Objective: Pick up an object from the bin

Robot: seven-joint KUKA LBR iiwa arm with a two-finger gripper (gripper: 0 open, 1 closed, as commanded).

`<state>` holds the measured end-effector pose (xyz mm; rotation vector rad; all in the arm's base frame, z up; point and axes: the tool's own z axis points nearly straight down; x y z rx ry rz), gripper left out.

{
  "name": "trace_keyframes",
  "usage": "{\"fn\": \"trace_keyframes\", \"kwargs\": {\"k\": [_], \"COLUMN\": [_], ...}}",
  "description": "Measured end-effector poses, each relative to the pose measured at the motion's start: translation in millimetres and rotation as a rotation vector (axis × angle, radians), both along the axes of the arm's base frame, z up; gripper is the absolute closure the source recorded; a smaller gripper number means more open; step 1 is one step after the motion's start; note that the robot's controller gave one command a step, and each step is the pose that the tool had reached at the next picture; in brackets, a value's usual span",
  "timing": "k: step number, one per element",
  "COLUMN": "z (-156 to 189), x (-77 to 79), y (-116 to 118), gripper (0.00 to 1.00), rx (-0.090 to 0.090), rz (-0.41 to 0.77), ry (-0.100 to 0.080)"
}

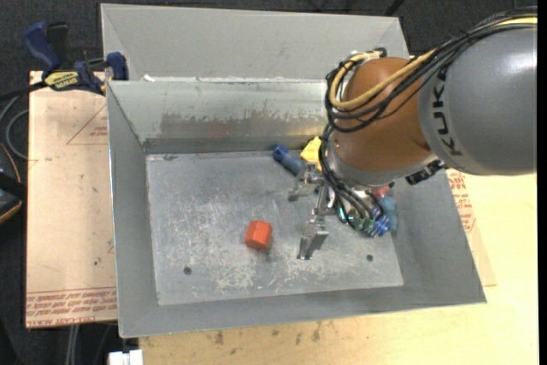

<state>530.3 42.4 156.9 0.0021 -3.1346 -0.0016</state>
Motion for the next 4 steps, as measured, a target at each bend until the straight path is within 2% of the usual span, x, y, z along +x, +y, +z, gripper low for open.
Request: {"fn": "trace_keyframes", "kwargs": {"k": [1,2,3,4], "z": [-84,-56,-58,-83], "x": [-19.8,-6.1,-10.9,-1.4], "y": [56,47,47,45], "gripper": [0.00,0.00,0.00,0.00], "rx": [0.001,0.000,0.000,0.003], "rz": [-0.098,-0.017,0.101,0.107], "ry": [-0.016,-0.011,-0.007,-0.012]}}
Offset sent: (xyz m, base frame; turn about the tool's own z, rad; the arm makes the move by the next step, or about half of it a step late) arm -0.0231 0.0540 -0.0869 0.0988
